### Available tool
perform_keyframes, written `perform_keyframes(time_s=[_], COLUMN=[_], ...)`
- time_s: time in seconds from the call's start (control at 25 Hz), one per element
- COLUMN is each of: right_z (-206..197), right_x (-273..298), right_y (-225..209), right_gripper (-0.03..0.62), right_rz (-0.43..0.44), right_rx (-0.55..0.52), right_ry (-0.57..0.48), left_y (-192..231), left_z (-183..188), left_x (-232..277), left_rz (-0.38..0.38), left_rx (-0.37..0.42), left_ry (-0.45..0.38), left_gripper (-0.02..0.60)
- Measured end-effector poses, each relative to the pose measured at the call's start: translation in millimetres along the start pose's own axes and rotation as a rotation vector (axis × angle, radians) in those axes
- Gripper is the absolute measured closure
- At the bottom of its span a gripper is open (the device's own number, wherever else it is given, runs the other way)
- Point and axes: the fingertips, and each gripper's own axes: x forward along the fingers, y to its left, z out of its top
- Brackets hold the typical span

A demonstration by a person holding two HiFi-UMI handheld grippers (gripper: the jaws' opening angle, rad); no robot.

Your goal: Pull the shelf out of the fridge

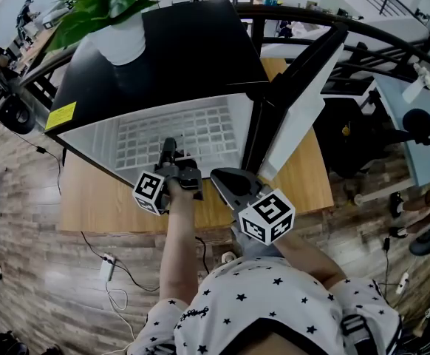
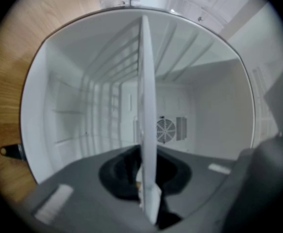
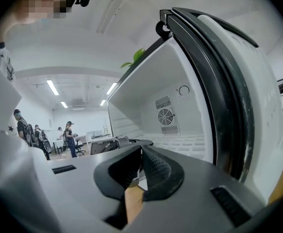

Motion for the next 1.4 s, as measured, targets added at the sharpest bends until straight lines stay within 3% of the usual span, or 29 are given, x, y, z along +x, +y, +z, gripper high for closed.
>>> perform_keyframes(time_s=[1.4], right_z=[-3.8], right_x=[-28.5], right_y=[32.5], right_gripper=[0.572], right_rz=[0.008], right_rx=[0.013], right_ry=[-0.032], left_y=[-1.3], left_z=[-8.6], left_x=[-54.4], left_rz=[0.006], left_rx=[-0.014], left_ry=[-0.004], left_gripper=[0.549])
